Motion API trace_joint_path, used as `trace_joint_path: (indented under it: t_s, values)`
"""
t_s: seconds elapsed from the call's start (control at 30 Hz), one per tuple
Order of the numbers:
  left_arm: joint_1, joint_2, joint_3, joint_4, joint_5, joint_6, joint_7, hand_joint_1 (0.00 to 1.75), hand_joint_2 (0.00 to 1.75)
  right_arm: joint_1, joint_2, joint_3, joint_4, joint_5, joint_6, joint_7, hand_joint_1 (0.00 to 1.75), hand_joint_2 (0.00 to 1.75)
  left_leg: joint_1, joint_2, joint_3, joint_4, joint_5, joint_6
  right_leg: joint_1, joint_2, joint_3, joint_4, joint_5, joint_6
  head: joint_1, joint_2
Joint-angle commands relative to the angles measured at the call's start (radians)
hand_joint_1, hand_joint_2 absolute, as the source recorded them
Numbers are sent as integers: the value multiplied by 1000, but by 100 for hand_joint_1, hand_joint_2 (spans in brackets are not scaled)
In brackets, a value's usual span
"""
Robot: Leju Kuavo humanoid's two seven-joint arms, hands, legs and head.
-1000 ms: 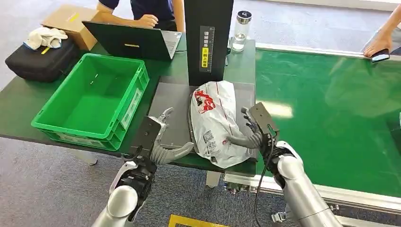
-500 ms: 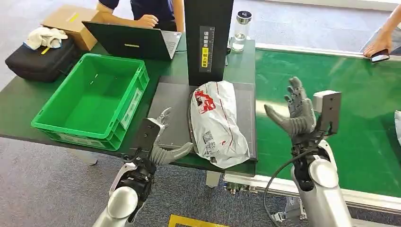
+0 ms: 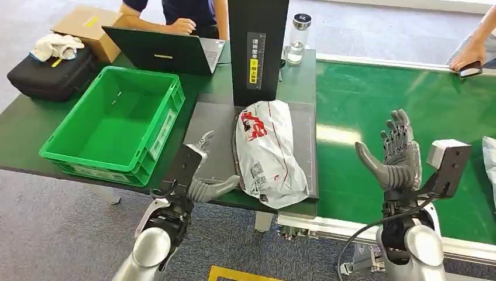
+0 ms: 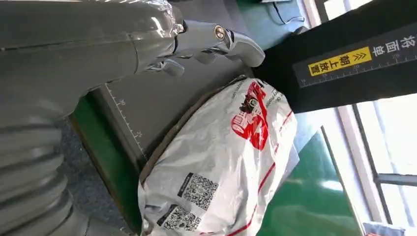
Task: Moved the parcel from conveyor to table for the left to box.
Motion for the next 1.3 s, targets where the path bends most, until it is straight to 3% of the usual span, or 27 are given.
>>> trace_joint_path:
  t_s: [0.03, 0.33, 0.63, 1.03, 1.3]
  values:
    - [-95, -15, 11, 153, -28, -43, 7, 0, 175, 56, 78, -58, -65, 18, -8, 2, 0, 175, 0, -3, 5, -3, 0, 0, 0, -3, 5, -2, -1, -2, 0, 0]
    - [-219, -50, -13, 377, -73, -37, 11, 0, 175, 78, 51, -50, -57, 8, 9, 0, 0, 175, 0, -3, 4, -2, 0, 0, 0, -3, 5, -2, -1, -1, 0, 0]
    - [-207, -48, -8, 353, -73, -42, 3, 0, 175, 57, 48, -34, -57, 23, 21, -1, 0, 175, -1, 0, 6, -3, -1, 0, 0, 0, 5, -2, -1, -1, 0, 0]
    - [-173, 3, 6, 309, -98, -25, 33, 0, 175, 5, 61, 16, 2, 20, 38, -4, 0, 175, 0, 4, 5, -2, -1, 0, 0, 4, 4, -2, 0, -1, 0, 0]
    - [-189, 24, 30, 291, -184, -22, 110, 0, 175, 33, 66, 30, -24, -11, 30, -18, 0, 175, 0, 2, 4, -2, -1, 0, 0, 2, 4, -2, 0, -1, 0, 0]
